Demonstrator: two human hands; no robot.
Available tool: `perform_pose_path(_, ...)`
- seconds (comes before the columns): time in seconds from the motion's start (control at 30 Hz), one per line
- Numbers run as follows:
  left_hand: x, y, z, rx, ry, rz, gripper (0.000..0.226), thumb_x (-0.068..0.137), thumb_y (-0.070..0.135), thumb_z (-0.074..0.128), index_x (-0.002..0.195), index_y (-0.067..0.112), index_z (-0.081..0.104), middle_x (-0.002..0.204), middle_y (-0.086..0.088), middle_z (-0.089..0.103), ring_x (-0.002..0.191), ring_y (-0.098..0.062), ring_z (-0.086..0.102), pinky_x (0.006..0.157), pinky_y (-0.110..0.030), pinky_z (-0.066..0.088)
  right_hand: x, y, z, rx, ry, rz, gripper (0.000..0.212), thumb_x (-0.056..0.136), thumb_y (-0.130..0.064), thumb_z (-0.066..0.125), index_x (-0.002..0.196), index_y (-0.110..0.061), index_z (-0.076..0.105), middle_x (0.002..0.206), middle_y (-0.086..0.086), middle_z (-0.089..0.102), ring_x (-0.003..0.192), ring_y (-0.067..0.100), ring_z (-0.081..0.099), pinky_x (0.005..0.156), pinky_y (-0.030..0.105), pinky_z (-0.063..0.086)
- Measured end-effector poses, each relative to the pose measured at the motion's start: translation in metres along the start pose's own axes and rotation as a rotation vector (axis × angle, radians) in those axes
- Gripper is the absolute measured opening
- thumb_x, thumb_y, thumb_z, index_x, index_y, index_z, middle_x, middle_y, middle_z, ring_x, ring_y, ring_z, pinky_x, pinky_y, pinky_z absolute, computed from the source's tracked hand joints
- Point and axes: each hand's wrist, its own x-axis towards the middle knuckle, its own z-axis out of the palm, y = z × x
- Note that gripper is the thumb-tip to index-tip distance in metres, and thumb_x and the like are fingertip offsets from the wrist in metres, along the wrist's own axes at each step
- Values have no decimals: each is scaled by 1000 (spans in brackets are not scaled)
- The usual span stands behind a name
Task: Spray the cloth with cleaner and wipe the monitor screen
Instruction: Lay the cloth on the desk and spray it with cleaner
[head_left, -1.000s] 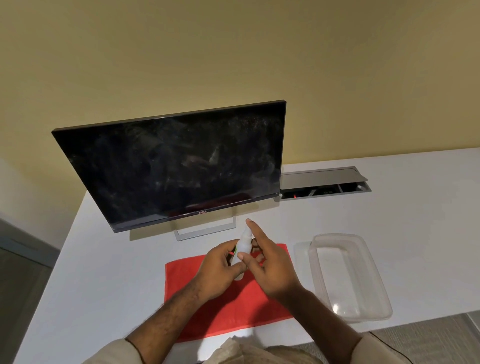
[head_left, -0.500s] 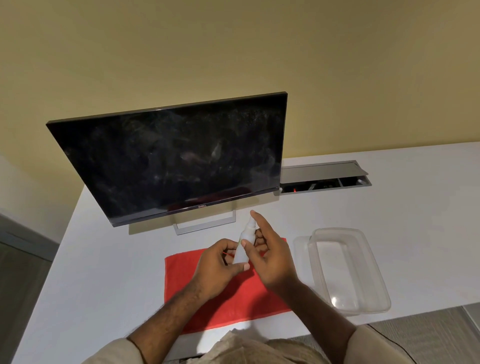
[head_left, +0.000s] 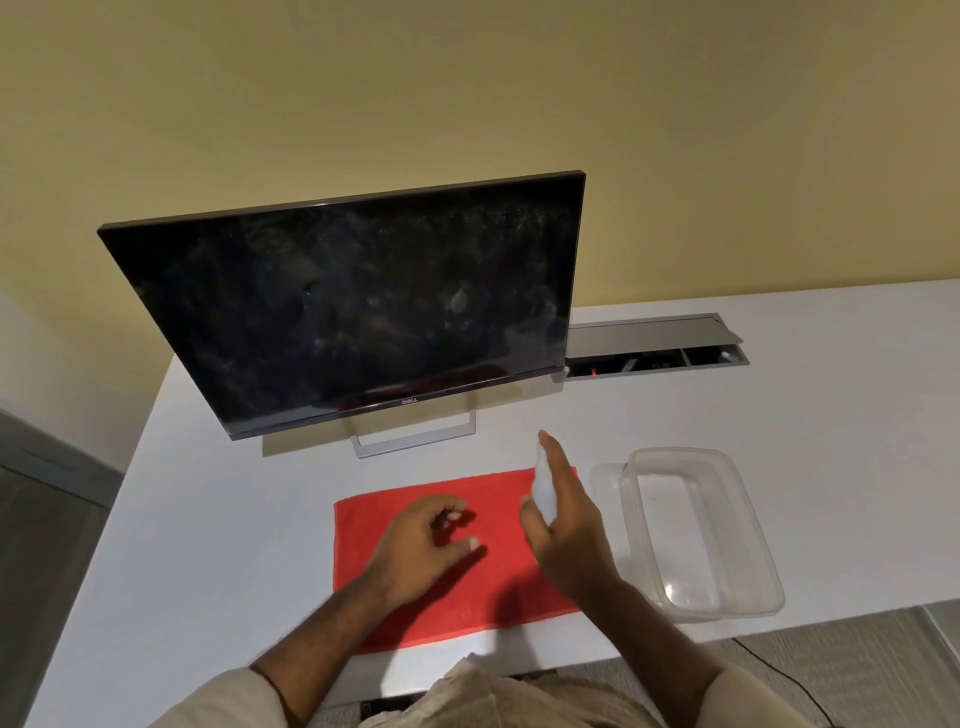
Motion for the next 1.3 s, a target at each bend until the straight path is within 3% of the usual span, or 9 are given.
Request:
perform_pose_path(0.13,-14,-57,-24,479,61,-63,70,82,43,76,142,19,50,142,2,49,129,-17,49,107,-26,39,-22,20,-12,-190,-75,70,79,93,-26,45,151,-51,-2,146,-11,43,103,3,61,76,-1,42)
perform_pose_path(0.2,-19,-80,-30,613,-31,-184,98,78,52,76,156,18,28,162,-4,26,146,-24,32,118,-35,33,-32,31,-16,-217,-120,105,78,97,-26,44,149,-54,-8,139,1,49,81,5,61,61,3,43)
perform_pose_path(0.37,-27,-103,-25,768,-188,-288,127,76,57,77,159,11,-7,167,-10,-16,156,-28,-2,125,-40,15,-50,42,-18,-255,-170,172,87,94,-17,56,148,-58,1,131,-2,55,88,16,66,64,-1,39)
perform_pose_path(0.43,-27,-103,-21,769,-178,-284,127,76,56,77,159,10,-9,167,-11,-17,156,-29,-6,125,-41,15,-55,43,-16,-247,-193,179,80,92,-19,58,148,-56,13,140,-10,53,108,12,61,75,-4,36)
perform_pose_path(0.57,-26,-105,-19,772,-174,-285,127,77,55,76,158,11,-10,167,-10,-17,156,-30,-6,125,-44,16,-61,42,-13,-267,-237,158,71,93,-22,58,148,-50,23,144,-13,50,108,-10,49,84,-4,31)
perform_pose_path(0.77,-26,-109,-20,764,-179,-291,127,78,56,75,158,11,-13,167,-9,-19,156,-30,-7,125,-43,15,-71,43,-14,-266,-252,220,64,92,-24,58,146,-41,28,136,-6,57,103,10,61,83,22,44)
perform_pose_path(1.0,-26,-107,-19,764,-191,-293,125,80,55,74,157,11,-15,166,-9,-20,155,-30,-8,125,-44,15,-73,40,-19,-196,-172,255,75,91,-11,59,151,-42,27,131,-18,53,104,-2,56,83,0,36)
perform_pose_path(1.13,-27,-105,-20,768,-196,-291,124,81,55,73,157,11,-15,166,-9,-21,155,-29,-9,126,-44,15,-63,37,-23,-228,-145,190,73,92,-7,57,154,-32,28,130,-4,58,103,11,61,84,12,42)
perform_pose_path(1.3,-27,-104,-20,777,-202,-288,124,81,55,73,157,11,-14,166,-10,-21,155,-30,-9,126,-43,14,-53,36,-21,-259,-127,206,61,90,-10,56,146,-27,39,129,-4,61,88,15,65,73,5,35)
